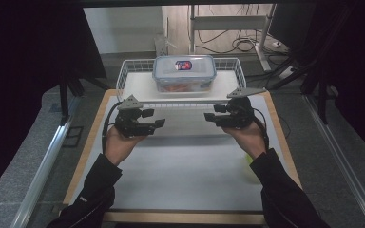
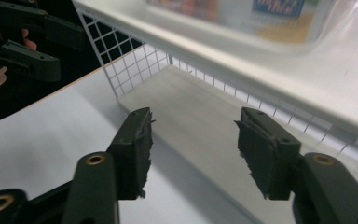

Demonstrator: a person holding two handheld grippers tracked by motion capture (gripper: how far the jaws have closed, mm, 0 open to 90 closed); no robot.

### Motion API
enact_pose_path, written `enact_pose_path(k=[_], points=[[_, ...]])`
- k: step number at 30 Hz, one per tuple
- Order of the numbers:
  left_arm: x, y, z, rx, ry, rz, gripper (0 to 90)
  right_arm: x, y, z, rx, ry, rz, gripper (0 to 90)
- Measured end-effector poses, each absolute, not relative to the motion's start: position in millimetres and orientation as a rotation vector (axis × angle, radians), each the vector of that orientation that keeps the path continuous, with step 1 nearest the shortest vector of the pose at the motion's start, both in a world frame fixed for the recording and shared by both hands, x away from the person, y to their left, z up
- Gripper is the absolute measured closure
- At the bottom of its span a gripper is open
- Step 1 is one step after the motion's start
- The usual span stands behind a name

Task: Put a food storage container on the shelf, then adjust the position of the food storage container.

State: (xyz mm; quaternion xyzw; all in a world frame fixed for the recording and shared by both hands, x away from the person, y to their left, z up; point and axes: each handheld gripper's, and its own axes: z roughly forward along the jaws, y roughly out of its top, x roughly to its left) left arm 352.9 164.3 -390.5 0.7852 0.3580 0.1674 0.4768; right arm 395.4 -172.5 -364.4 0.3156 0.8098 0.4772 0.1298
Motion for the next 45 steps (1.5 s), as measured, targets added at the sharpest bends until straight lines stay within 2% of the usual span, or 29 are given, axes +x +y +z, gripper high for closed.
enact_pose_path(k=[4,10,11,22,27,40,45], points=[[342.8,166.1,-400.2,1.929,0.884,0.389,33.8,384.9,-176.7,-375.5,0.919,2.354,1.376,36.1],[326.3,165.1,-415.7,1.938,0.894,0.392,24.7,371.7,-184.7,-393.0,0.880,2.353,1.337,27.5],[321.1,164.3,-419.5,1.946,0.894,0.402,21.0,367.2,-187.3,-397.7,0.870,2.347,1.333,25.2],[293.8,161.2,-445.4,1.981,0.869,0.393,10.2,346.7,-197.2,-422.8,0.883,2.370,1.333,13.6],[280.8,162.6,-461.5,2.011,0.868,0.456,3.8,333.5,-201.1,-438.1,0.888,2.379,1.303,9.6],[261.7,165.3,-504.4,2.076,0.876,0.476,0.0,312.0,-212.8,-467.9,0.999,2.389,1.264,8.2],[261.0,165.1,-504.3,2.031,0.865,0.471,0.0,311.8,-214.4,-470.6,1.037,2.383,1.223,1.4]])
